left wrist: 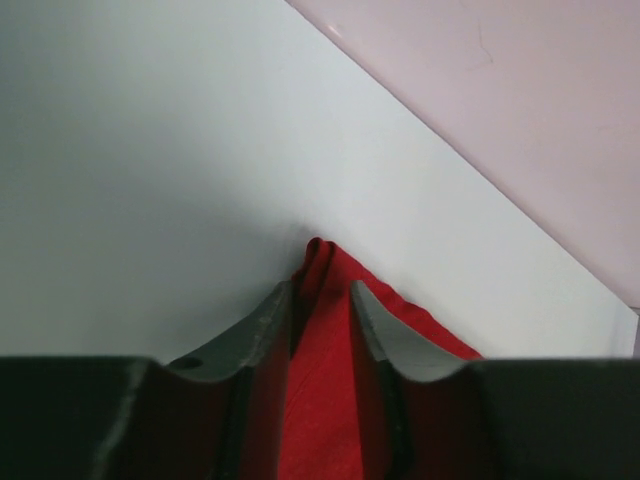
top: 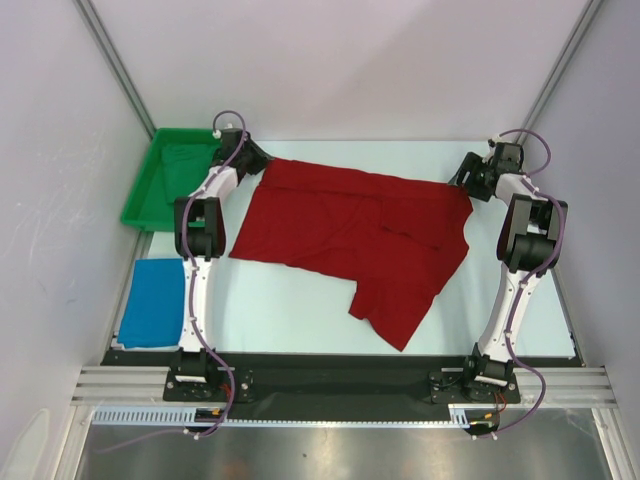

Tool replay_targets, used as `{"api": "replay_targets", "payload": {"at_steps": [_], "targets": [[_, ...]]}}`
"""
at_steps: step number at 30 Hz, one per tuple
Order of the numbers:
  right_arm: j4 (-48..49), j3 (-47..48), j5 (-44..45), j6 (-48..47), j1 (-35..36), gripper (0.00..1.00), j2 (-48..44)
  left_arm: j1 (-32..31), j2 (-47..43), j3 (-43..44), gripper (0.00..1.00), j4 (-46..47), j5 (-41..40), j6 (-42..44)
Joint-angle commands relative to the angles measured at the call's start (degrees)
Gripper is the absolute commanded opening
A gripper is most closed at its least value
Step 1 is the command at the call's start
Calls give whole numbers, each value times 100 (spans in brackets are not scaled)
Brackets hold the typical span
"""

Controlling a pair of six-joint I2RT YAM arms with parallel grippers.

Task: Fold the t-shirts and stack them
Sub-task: Fold the tshirt

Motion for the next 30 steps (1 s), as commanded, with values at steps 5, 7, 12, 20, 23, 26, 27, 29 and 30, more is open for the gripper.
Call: {"api": "replay_targets", "payload": {"at_steps": [5, 7, 12, 20, 23, 26, 27, 29, 30], "targets": [[1, 222, -182, -12, -23, 71, 178, 39, 196, 242, 25, -137, 64, -148], [-7, 231, -191, -12, -32, 69, 169, 57, 222, 269, 24, -119, 73, -175], [1, 257, -200, -47, -23, 65, 186, 83, 144, 41, 17, 169, 65, -280], [-192, 301, -86, -108, -23, 51, 204, 153, 223, 14, 8, 408, 205, -491], [-183, 257, 159, -56, -14, 35, 195, 162, 205, -38, 3, 487, 231, -517], [-192, 275, 676, 6, -40, 8, 178, 189, 205, -65, 0, 557, 240, -570], [-192, 275, 810, 23, -41, 2, 169, 189, 205, -83, 0, 575, 232, -588], [-183, 301, 1153, 50, -58, 0, 160, 215, 205, -100, 0, 593, 223, -605], [-218, 327, 1198, 85, -58, 0, 177, 224, 205, -109, 0, 610, 214, -623]]}}
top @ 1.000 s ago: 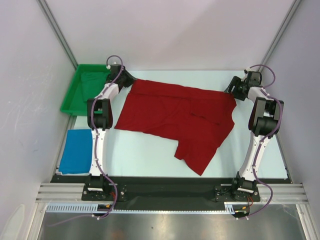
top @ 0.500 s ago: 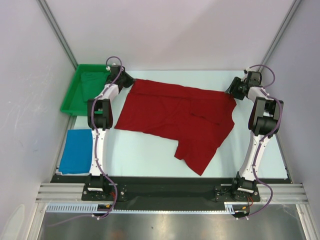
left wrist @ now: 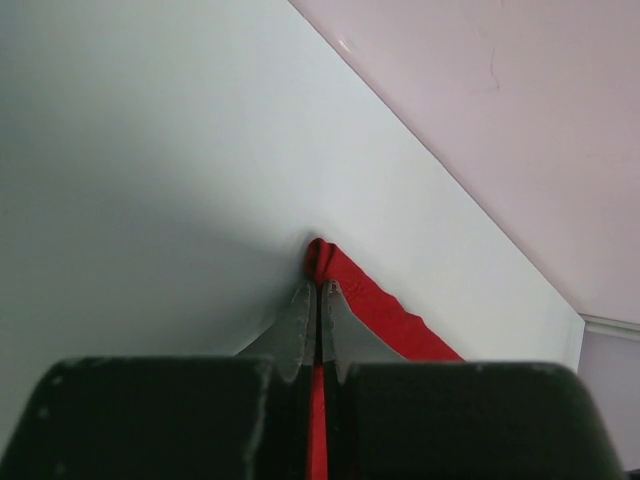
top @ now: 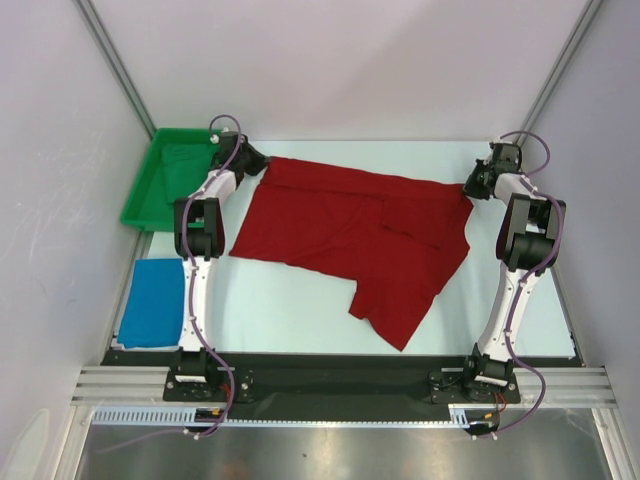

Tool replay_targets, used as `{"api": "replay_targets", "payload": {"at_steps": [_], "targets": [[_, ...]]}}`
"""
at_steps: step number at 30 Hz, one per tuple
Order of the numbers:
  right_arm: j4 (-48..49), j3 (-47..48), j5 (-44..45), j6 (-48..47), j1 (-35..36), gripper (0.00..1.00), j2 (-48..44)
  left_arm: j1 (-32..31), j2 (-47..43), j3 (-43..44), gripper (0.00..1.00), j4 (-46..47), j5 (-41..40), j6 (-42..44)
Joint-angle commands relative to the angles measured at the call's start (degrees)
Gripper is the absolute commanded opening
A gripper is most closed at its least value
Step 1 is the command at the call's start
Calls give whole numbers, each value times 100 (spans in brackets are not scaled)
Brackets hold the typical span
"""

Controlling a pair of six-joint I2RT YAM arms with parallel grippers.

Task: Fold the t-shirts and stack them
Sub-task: Fold the tshirt

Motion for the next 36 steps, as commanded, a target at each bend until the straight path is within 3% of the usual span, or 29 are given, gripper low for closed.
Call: {"api": "replay_targets", "payload": {"at_steps": [1, 8, 10, 11, 13, 14, 17, 20, 29, 32, 36], "targets": [[-57, 268, 706, 54, -73, 0, 86, 128, 43, -57, 0, 182, -27, -120], [-48, 312, 575, 72, -56, 0, 165, 128, 0, 57, 2, 235, -9, 72], [-100, 356, 566, 90, -56, 3, 156, 128, -79, 93, 14, 147, -52, 239], [-136, 435, 557, 90, -56, 16, 165, 128, -210, 84, 21, 42, -70, 301], [-250, 541, 513, 116, -56, 31, 165, 128, -351, 75, 31, -46, -123, 520], [-302, 611, 522, 133, -56, 46, 156, 128, -448, 75, 34, -168, -210, 591], [-636, 953, 662, 125, -47, 63, 130, 128, -870, 14, 44, -432, -386, 942], [-1128, 1209, 908, 64, -47, 69, -36, 128, -1423, -205, 46, -652, -448, 1250], [-1270, -336, 566, 397, 154, 73, -1574, -83, -3936, -2945, 50, -548, -414, 1515], [-1025, -1319, 443, 660, 304, 72, -2224, -267, -4603, -4132, 51, -92, 86, 1409], [-348, -2647, -424, 1266, 366, 65, -3015, -871, -4896, -5188, 52, 576, 834, 1260]]}}
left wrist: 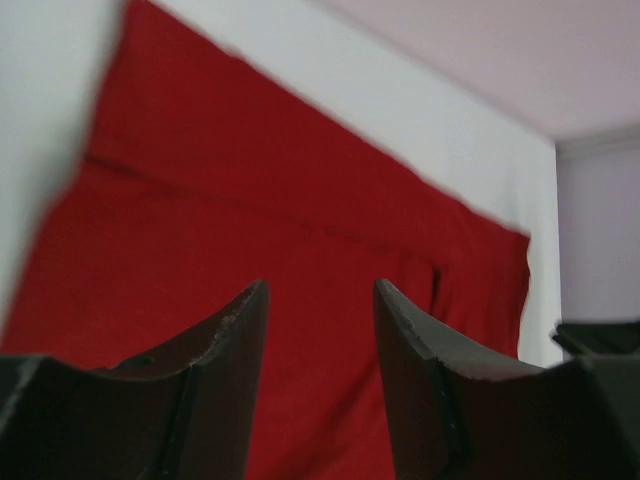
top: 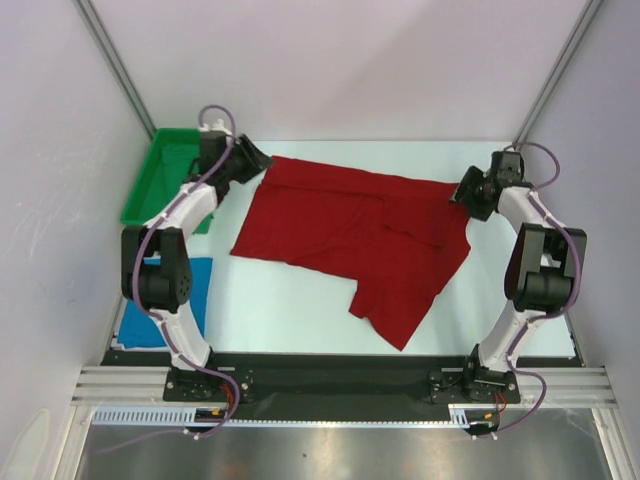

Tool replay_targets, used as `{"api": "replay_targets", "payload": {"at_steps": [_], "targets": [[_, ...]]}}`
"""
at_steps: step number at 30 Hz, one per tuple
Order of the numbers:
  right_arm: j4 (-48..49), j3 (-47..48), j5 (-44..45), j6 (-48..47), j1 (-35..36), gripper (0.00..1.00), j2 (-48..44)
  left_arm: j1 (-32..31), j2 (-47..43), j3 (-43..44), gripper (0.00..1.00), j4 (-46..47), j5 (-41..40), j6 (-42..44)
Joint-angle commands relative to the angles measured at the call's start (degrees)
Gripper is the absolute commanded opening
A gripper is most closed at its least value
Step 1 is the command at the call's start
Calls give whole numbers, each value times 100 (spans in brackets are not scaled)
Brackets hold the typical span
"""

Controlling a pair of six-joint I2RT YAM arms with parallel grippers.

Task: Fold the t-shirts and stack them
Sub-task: Fold the tshirt

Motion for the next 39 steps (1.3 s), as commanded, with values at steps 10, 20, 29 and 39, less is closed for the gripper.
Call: {"api": "replay_targets", "payload": {"at_steps": [10, 20, 29, 39], "targets": [[1510, -2534, -1650, 898, 194, 54, -1377, -2483, 858, -750, 55, 1802, 1383, -491], [2151, -2956, -1931, 1021, -210, 51, -1087, -2994, 1833, -134, 59, 1802, 1023, -922], [2468, -2948, -2045, 1091, -325, 47, -780, -3038, 2423, 595, 56, 1723, 917, -1273], [2257, -3150, -1869, 871, -456, 45, -1087, -3064, 2863, 1097, 55, 1521, 943, -1502]]}}
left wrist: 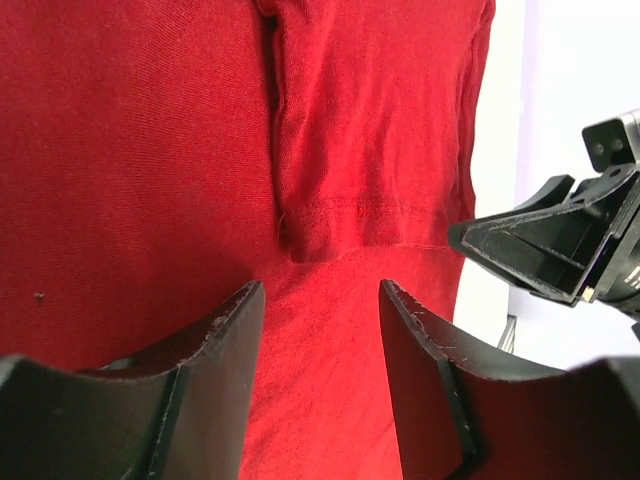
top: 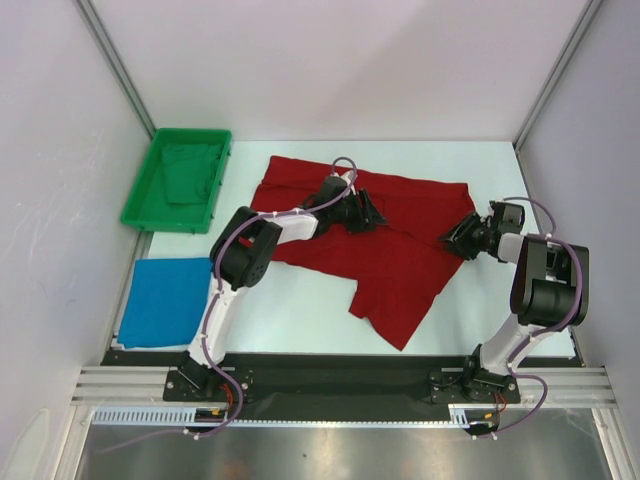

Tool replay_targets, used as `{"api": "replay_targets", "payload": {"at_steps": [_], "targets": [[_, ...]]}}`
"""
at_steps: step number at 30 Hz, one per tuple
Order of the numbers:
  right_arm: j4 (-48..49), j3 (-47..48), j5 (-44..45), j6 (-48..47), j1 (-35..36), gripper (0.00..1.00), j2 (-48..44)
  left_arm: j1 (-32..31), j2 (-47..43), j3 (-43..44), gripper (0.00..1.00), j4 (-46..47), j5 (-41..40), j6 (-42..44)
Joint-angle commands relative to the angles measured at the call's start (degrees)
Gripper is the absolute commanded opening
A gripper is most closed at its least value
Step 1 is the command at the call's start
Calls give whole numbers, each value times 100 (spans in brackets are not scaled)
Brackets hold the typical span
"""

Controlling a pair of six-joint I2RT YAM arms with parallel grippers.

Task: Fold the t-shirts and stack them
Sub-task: Fold the tshirt

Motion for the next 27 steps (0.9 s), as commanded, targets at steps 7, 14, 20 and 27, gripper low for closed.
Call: {"api": "replay_targets", "payload": {"at_steps": [7, 14, 20, 27], "targets": [[207, -173, -124, 0, -61, 45, -230, -83, 234, 459, 49, 4, -100, -261], [445, -279, -194, 106, -61, 43, -108, -110, 419, 697, 39, -23, -56, -340], [656, -226, -317, 263, -52, 39, 60, -118, 542, 978, 24, -233, -47, -306], [665, -138, -335, 220, -52, 15, 130, -110, 499, 1057, 5, -365, -91, -200]]}}
